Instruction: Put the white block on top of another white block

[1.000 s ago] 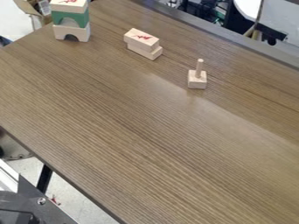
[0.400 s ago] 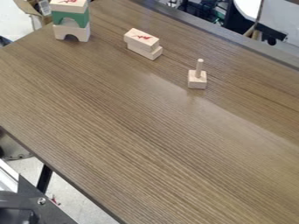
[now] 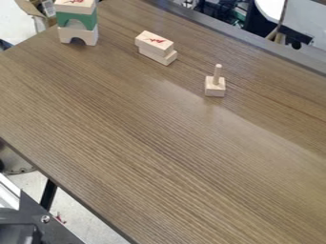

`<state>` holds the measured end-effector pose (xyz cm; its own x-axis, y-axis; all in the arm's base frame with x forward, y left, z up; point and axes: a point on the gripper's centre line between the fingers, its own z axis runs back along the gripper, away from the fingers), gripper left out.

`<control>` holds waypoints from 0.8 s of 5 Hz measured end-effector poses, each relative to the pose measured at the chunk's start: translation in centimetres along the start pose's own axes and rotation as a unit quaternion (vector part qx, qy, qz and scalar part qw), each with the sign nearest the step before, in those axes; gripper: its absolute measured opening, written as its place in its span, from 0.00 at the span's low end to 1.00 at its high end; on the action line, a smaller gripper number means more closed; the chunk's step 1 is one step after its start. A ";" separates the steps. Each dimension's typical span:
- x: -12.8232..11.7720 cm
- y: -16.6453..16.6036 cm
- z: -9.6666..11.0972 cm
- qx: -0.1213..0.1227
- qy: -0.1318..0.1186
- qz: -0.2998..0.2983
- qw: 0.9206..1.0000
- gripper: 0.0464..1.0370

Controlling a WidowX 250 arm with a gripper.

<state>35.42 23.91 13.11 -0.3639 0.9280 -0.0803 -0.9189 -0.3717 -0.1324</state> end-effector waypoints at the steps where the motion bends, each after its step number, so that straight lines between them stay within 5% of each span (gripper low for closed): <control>1: 0.5 0.0 -0.5 0.004 -0.004 0.008 1.000 0.96; 4: 1.7 -0.3 -1.0 -0.007 -0.020 0.022 1.000 0.96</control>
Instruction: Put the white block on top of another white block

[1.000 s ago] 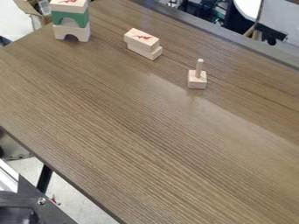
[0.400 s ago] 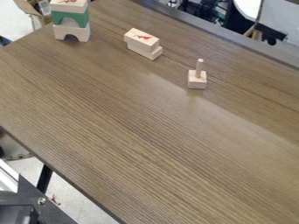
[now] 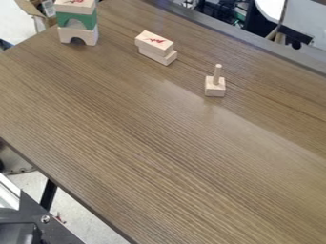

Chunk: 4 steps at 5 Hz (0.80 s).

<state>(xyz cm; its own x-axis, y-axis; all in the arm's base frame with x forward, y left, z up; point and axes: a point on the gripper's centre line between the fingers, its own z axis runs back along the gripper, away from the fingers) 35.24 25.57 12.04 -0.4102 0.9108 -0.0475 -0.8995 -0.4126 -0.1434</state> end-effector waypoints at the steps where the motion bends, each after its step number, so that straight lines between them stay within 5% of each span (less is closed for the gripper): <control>1: 0.2 0.2 -1.4 0.015 0.000 0.009 1.000 0.96; 4: 1.2 0.3 -3.5 0.041 -0.013 0.030 0.999 0.87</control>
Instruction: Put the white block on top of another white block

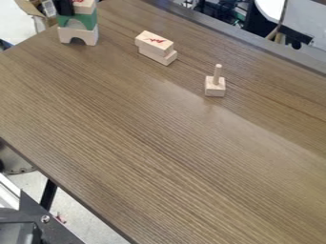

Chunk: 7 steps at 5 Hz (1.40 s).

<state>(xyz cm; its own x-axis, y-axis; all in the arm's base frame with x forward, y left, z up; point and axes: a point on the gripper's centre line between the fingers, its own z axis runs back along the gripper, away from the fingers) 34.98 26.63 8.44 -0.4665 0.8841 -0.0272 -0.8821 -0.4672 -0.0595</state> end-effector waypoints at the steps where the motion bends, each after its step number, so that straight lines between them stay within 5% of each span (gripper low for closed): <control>1: -0.2 0.0 0.0 -0.001 0.007 0.001 1.000 0.58; 3: -0.7 0.2 0.2 0.002 0.035 -0.003 0.999 0.54; 5: -2.2 0.6 3.9 -0.009 0.076 -0.006 0.997 0.54; 7: -3.9 1.0 4.1 -0.011 0.078 -0.026 0.997 0.54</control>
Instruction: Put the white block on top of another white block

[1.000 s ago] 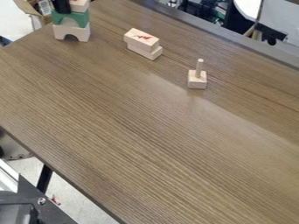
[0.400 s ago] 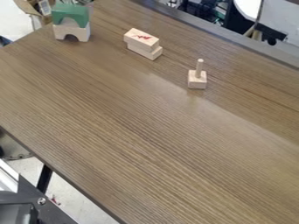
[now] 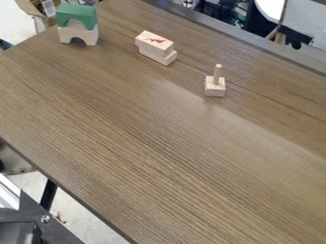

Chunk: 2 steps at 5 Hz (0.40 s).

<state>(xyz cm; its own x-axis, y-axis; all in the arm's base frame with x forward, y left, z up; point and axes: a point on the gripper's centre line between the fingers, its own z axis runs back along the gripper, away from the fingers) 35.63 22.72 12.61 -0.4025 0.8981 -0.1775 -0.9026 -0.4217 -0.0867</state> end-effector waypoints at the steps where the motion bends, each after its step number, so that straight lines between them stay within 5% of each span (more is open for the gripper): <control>1: -2.3 0.3 -0.5 -0.002 -0.009 -0.030 1.000 0.54; 2: -3.9 0.8 -2.4 0.012 -0.017 -0.050 0.999 0.54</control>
<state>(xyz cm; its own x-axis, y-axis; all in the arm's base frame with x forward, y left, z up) 36.82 18.58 10.89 -0.3152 0.9392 -0.1360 -0.9416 -0.3274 -0.0790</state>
